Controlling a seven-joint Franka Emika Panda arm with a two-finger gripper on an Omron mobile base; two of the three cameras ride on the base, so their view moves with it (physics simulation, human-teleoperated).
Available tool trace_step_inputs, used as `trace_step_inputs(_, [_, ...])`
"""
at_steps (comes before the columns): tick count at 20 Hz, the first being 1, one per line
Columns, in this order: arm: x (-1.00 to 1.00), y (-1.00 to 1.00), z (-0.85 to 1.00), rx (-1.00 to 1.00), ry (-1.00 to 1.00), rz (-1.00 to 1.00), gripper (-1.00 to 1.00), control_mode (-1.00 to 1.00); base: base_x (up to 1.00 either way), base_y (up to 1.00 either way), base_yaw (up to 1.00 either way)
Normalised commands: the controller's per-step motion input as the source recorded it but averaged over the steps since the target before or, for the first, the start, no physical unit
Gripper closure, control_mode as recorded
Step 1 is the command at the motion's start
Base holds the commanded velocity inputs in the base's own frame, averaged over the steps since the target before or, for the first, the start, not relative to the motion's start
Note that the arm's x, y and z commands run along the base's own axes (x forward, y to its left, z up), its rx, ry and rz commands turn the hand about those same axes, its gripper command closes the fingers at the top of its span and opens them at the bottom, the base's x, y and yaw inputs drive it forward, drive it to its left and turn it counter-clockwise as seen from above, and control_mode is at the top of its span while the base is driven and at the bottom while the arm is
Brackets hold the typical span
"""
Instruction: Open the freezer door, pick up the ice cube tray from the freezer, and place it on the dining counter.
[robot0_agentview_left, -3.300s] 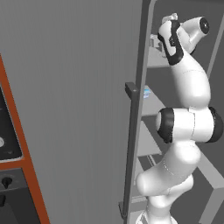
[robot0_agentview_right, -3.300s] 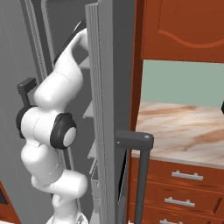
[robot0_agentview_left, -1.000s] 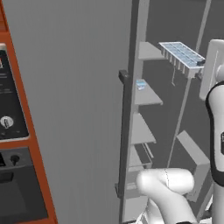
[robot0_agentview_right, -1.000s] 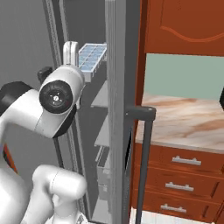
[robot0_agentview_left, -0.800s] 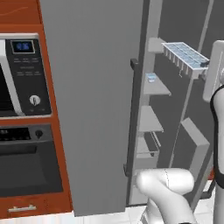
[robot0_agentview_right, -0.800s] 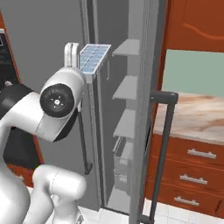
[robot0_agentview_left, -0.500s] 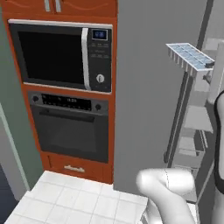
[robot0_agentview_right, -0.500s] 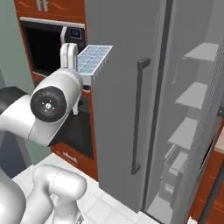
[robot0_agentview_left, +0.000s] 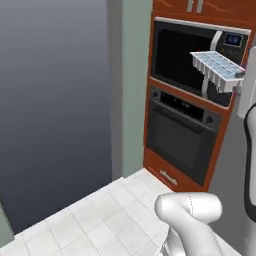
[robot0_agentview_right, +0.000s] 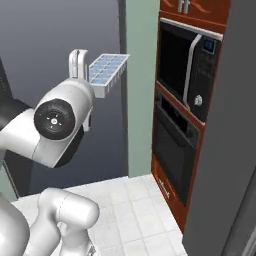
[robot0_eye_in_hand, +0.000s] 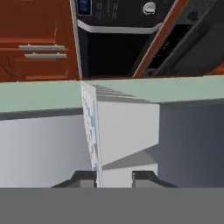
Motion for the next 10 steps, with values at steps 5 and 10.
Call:
trace_step_inputs(5, [0.0,0.0,0.0,0.0,0.0,0.0,1.0,1.0,-0.18,0.0,1.0])
trace_step_inputs(10, [0.0,0.0,0.0,0.0,0.0,0.0,1.0,1.0,-0.17,0.0,1.0])
